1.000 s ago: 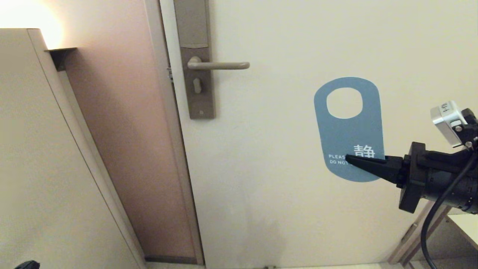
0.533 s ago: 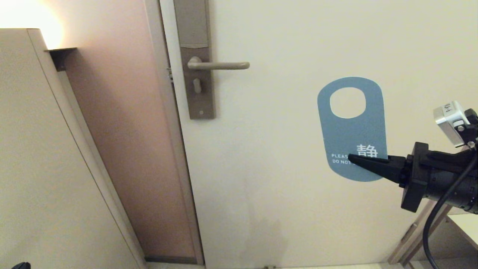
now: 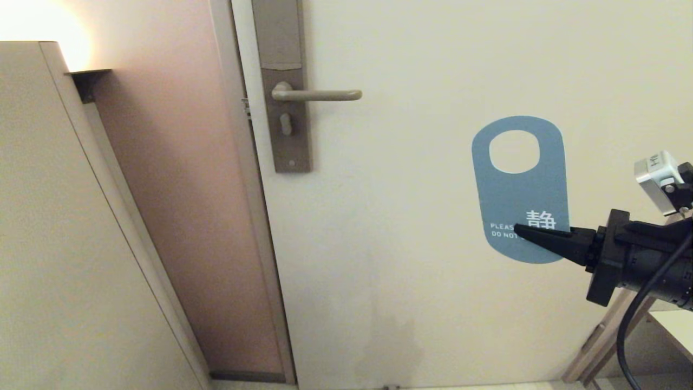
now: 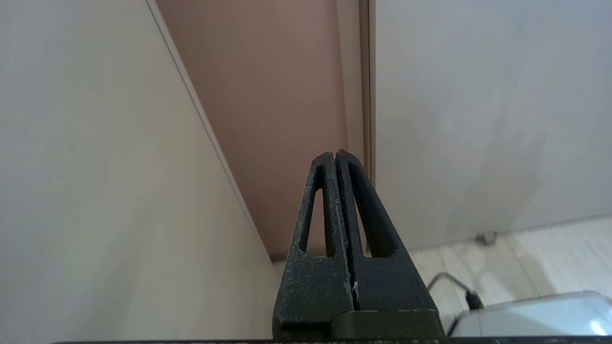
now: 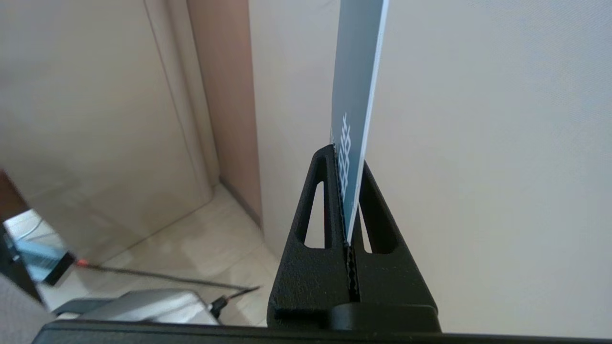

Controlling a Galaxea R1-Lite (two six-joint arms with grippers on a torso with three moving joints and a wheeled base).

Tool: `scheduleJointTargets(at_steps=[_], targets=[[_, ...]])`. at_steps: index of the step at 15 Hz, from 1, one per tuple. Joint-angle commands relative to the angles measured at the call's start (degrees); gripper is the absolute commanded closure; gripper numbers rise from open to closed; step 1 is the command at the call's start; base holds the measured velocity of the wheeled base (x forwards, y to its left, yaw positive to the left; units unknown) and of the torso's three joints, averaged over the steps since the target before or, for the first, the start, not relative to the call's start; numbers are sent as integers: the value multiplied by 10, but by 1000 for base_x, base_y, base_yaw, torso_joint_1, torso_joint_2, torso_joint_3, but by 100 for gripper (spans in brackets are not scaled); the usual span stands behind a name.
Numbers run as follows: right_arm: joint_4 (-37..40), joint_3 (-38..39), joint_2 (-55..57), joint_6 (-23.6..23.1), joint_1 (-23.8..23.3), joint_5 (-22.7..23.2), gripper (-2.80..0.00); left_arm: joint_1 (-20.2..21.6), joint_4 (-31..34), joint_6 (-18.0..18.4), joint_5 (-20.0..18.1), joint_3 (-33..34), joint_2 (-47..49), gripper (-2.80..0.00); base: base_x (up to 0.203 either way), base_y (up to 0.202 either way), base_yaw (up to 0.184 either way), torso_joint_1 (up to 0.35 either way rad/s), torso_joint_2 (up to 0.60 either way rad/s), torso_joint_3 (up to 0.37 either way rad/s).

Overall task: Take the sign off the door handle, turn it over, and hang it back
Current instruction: Hang the sign back with the other side facing out

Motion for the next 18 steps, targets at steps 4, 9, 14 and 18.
scheduleJointTargets(at_steps=[4,9,14,18], targets=[[-26,26,2,0,-11,2,0,7,37,-8,2,-3,-104,0,0,0,0,0,0,0],[-31,36,4,1,-11,-53,0,7,27,-21,5,0,-104,0,0,0,0,0,0,0],[-53,35,16,3,-11,-92,0,7,27,-46,11,0,-104,0,0,0,0,0,0,0],[-83,-9,70,2,-11,-119,0,7,27,-46,11,0,-104,0,0,0,0,0,0,0]])
